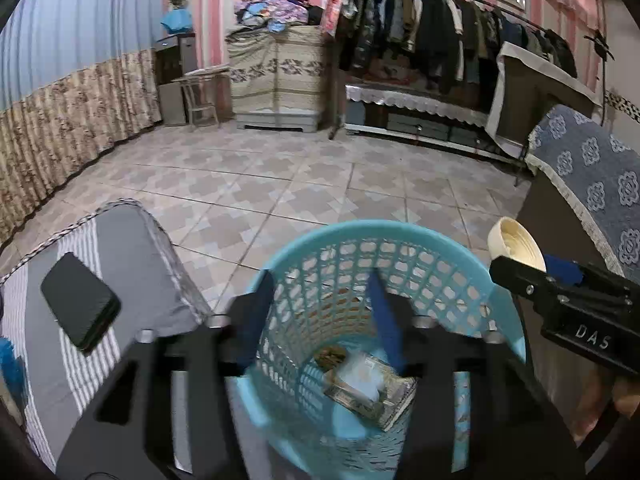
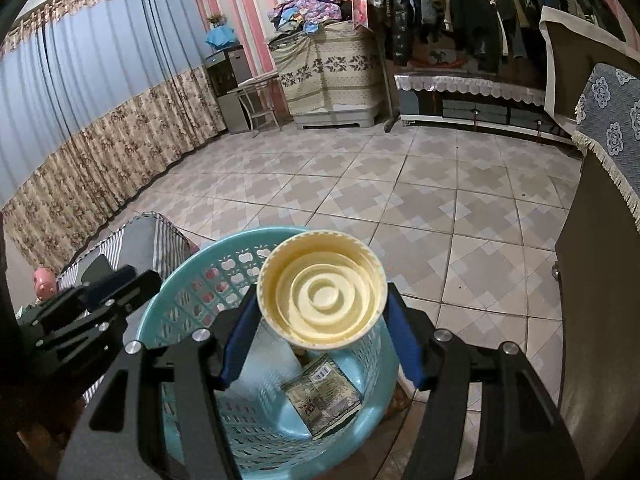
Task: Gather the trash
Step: 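Carry both items over the blue basket while the left tool opens, dropping the receipt, then open the right tool to drop the cream bowl into the blue basket, then withdraw both open tools from the basket back toward the table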
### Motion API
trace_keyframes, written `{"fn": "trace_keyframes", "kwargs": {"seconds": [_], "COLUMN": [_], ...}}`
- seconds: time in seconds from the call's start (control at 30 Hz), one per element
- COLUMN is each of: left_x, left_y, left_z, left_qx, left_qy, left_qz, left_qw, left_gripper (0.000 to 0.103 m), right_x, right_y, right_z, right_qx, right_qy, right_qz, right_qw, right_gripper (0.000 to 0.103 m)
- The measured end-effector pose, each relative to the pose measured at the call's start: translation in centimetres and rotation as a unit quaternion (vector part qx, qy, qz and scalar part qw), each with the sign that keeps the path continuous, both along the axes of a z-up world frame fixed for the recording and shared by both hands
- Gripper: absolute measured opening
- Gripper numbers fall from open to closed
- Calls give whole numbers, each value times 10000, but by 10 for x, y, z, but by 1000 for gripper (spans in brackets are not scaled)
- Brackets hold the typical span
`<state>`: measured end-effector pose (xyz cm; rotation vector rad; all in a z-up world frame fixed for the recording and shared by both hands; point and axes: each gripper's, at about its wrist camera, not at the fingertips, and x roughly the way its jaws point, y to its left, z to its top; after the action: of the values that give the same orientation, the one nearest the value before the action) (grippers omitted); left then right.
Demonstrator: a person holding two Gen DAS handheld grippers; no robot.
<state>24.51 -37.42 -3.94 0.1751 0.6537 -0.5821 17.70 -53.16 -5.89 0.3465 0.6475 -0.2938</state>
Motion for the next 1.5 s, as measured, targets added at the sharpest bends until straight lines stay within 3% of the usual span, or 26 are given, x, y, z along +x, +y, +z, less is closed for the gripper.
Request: {"fn": "trace_keyframes", "kwargs": {"seconds": [0.17, 0.47, 0.7, 0.8, 0.9, 1.5], "left_x": [-1, 8, 11, 10, 7, -18], "left_y": [24, 86, 117, 125, 133, 188], "left_z": [13, 36, 42, 42, 40, 42], "left_qx": [-20, -142, -178, -171, -167, -26], "left_qy": [-213, -473, -570, -586, -577, -687], "left_qz": [311, 1011, 1348, 1423, 1493, 1851], "left_qw": [9993, 9936, 9891, 9879, 9870, 9803], "left_gripper": [78, 97, 97, 97, 97, 97], "right_x": [0, 9, 22, 24, 23, 19], "right_y": [1, 24, 38, 44, 45, 52], "right_z": [-1, 0, -8, -10, -9, 5], "right_qx": [-5, -132, -110, -236, -275, -486], "right_qy": [-3, -17, 71, 92, 72, -66], "right_qz": [17, 185, 387, 372, 282, 240], "right_qw": [10000, 9997, 9992, 9990, 9992, 9985], "right_gripper": [61, 61, 63, 81, 88, 89]}}
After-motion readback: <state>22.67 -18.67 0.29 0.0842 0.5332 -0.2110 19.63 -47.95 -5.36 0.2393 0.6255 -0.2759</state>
